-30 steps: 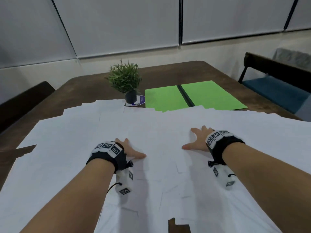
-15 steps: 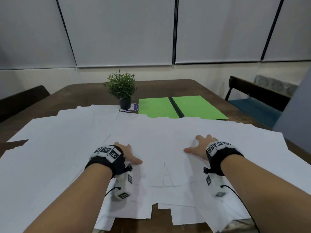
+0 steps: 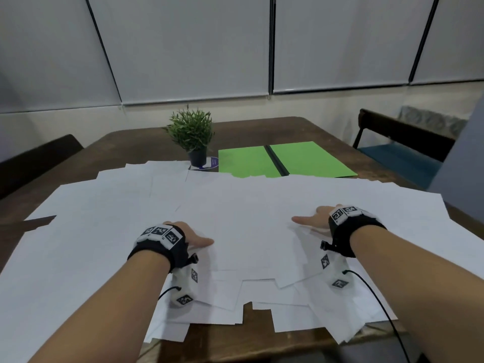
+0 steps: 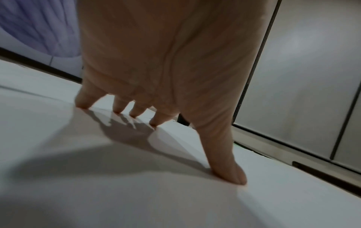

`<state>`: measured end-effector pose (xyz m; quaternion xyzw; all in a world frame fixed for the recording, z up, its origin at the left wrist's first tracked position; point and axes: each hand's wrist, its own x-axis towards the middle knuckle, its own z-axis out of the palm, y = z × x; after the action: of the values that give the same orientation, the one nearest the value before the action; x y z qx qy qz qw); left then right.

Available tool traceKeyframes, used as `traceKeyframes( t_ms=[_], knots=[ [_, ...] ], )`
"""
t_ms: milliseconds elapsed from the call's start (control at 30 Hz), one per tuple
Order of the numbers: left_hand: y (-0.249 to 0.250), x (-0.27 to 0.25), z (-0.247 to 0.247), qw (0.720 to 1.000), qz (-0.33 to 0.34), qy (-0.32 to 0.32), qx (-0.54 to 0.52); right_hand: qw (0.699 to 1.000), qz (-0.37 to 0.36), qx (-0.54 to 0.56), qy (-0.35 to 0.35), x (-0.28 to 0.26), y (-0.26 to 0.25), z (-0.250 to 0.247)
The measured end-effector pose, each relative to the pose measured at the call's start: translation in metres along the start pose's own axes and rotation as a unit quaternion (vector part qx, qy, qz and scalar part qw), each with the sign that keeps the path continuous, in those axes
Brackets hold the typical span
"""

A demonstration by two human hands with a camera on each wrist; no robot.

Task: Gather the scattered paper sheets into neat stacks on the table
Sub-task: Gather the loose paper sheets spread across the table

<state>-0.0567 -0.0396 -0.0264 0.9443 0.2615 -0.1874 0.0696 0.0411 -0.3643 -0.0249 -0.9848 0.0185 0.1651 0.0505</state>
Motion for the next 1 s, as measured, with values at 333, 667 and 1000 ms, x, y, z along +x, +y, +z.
traceKeyframes(
  t_ms=[333, 667, 1000],
  knots=[
    [0.027, 0.000, 0.006, 0.997, 0.000, 0.049, -0.055, 0.993, 0.023, 0.112, 0.010, -0.003, -0.028, -0.004],
    [0.024, 0.012, 0.001, 0.970, 0.026, 0.083, -0.227, 0.999, 0.007, 0.051, -0.004, -0.004, -0.032, 0.001],
    [0.044, 0.006, 0.011, 0.921, 0.082, 0.072, -0.373, 0.998, -0.029, 0.047, -0.005, -0.004, -0.033, -0.016]
  ],
)
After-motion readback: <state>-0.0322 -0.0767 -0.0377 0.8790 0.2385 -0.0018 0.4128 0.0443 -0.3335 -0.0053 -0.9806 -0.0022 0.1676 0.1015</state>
